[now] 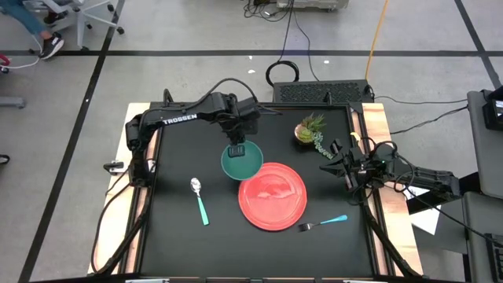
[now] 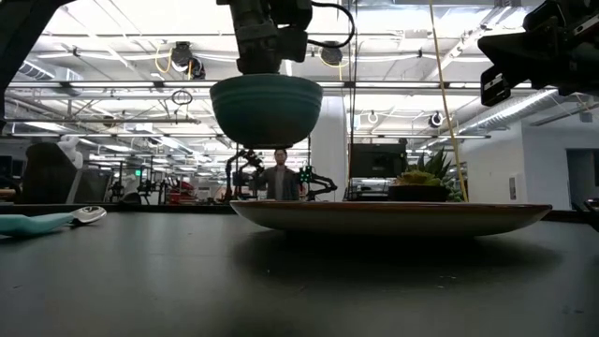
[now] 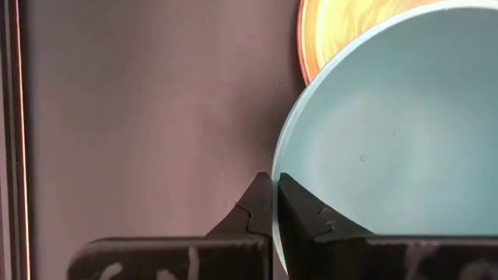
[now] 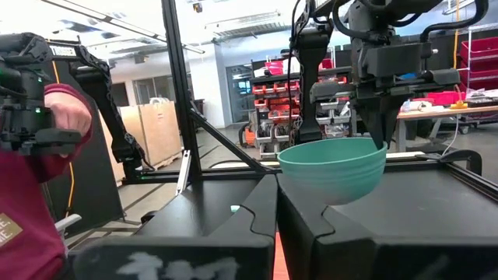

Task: Set table place
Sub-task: Put the green bowl on the orange plate

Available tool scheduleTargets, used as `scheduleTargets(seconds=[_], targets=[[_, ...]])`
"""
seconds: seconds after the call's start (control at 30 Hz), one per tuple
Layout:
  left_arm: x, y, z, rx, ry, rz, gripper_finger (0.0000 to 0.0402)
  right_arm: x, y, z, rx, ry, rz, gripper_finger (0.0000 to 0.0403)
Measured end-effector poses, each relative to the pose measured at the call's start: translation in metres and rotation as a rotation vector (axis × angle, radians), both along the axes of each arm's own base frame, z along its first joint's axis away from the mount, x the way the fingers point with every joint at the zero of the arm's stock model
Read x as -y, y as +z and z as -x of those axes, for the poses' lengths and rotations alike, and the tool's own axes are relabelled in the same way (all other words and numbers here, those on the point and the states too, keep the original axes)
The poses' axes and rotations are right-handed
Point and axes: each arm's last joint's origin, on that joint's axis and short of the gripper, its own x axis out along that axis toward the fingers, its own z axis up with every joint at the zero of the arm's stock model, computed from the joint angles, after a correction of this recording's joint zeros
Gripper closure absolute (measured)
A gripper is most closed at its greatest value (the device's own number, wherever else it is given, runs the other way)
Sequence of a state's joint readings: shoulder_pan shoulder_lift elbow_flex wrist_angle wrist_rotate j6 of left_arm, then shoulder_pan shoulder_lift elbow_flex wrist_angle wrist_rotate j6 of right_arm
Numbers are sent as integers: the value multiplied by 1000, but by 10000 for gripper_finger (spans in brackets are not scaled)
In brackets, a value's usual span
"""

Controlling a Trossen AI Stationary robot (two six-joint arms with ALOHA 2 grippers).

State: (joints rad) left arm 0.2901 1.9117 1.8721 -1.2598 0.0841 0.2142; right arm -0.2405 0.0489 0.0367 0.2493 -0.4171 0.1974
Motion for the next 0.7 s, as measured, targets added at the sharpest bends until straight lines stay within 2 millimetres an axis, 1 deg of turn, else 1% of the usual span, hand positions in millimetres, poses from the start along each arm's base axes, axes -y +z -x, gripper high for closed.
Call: scheduleTargets(seconds=[0.23,0.3,0.53,0.7], targets=[[4,0,-1,0,0,3,398,0,0,0,0,0,0,403],[9,0,-3,6,-15,2,397,0,0,0,0,0,0,403],[36,3,-17,98,-98,33,397,0,0,0,0,0,0,403],[48,4,-23,138,-114,55,398,0,0,0,0,0,0,403]])
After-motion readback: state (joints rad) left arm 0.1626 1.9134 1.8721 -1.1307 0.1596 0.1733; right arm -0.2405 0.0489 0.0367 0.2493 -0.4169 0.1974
